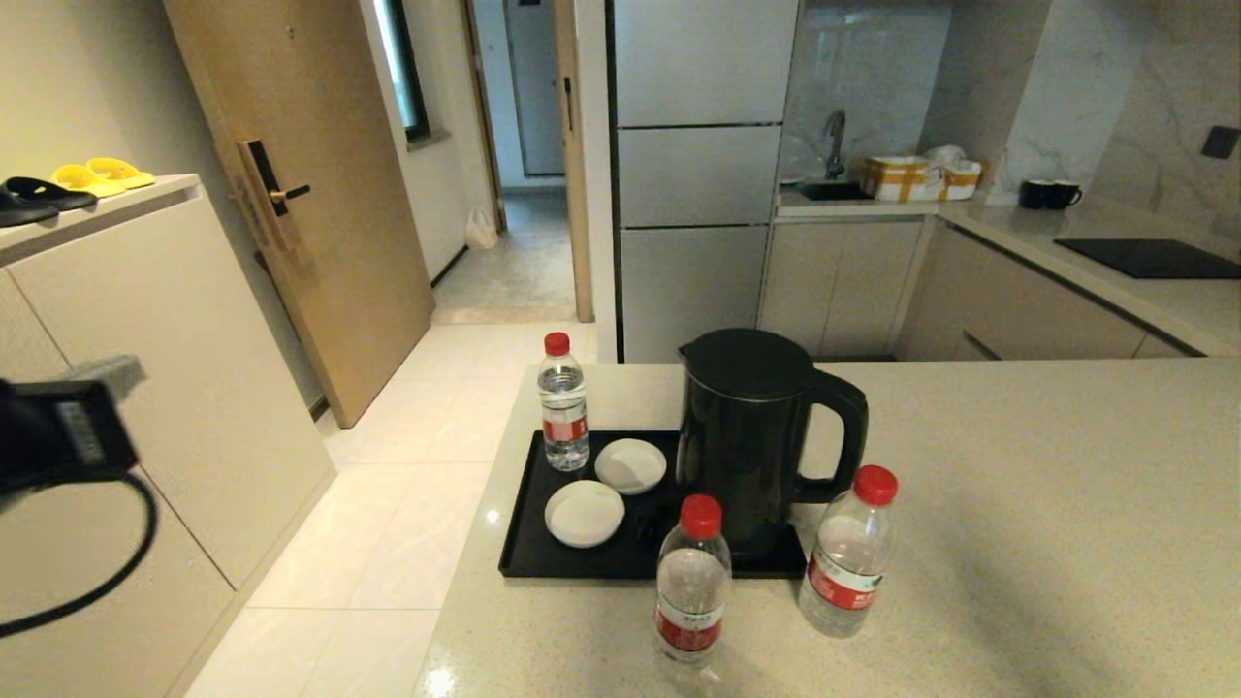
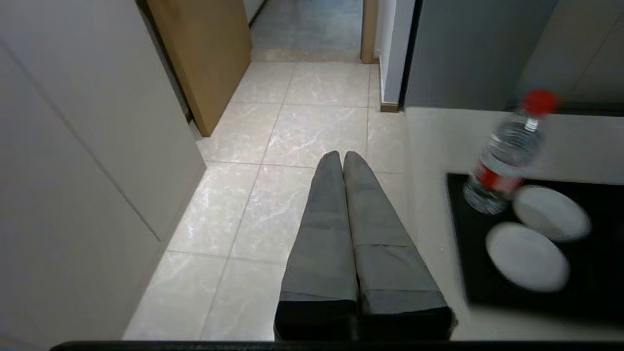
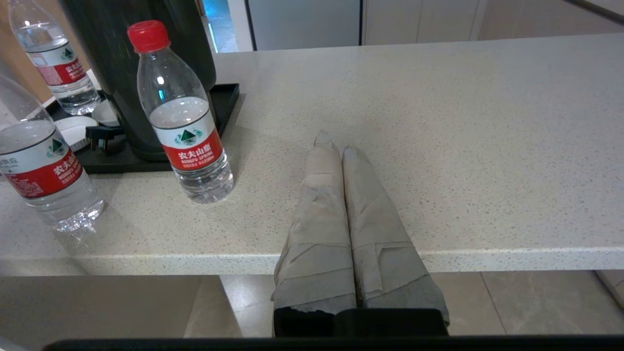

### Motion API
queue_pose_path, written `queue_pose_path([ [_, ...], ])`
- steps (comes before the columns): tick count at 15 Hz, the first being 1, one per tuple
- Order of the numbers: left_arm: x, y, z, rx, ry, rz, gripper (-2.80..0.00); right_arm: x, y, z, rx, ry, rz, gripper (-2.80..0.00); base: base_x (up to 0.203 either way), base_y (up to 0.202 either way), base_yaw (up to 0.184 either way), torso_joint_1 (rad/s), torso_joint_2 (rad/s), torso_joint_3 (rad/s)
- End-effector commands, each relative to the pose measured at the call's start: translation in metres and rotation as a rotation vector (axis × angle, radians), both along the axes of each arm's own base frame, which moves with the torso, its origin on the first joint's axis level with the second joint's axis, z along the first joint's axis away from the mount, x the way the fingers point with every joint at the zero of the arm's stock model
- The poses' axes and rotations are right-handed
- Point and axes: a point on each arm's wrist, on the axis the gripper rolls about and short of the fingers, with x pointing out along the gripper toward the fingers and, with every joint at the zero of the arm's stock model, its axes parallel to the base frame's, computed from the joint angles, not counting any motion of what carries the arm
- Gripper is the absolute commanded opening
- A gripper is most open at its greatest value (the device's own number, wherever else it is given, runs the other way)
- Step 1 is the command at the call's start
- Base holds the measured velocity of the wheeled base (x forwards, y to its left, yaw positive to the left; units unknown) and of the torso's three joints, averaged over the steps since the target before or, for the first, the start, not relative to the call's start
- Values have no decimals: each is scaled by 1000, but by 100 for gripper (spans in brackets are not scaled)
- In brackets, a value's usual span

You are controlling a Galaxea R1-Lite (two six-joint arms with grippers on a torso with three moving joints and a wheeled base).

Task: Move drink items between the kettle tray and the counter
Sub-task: Return the bottled water to its original position

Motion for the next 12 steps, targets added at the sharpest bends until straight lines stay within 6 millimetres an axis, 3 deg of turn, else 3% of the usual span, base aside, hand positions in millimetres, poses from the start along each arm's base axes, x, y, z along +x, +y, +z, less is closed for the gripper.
queue_pose_path([
  [1,-115,5,5,-17,-2,28,-280,0,0,0,0,3,0,-280,0,0,0,0,0,0],
  [2,-147,4,-1,-23,-9,34,-280,0,0,0,0,3,0,-280,0,0,0,0,0,0],
  [4,-213,3,-32,-36,61,35,-280,0,0,0,0,3,0,-280,0,0,0,0,0,0],
  [6,-262,3,-68,-42,83,24,-280,0,0,0,0,3,0,-280,0,0,0,0,0,0],
  [7,-277,3,-84,-54,123,21,-280,0,0,0,0,3,0,-280,0,0,0,0,0,0],
  [9,-285,3,-104,-105,261,20,-280,0,0,0,0,3,0,-280,0,0,0,0,0,0],
  [11,-261,3,-108,-121,225,11,-280,0,0,0,0,3,0,-280,0,0,0,0,0,0],
  [12,-239,3,-112,-113,165,4,-280,0,0,0,0,3,0,-280,0,0,0,0,0,0],
])
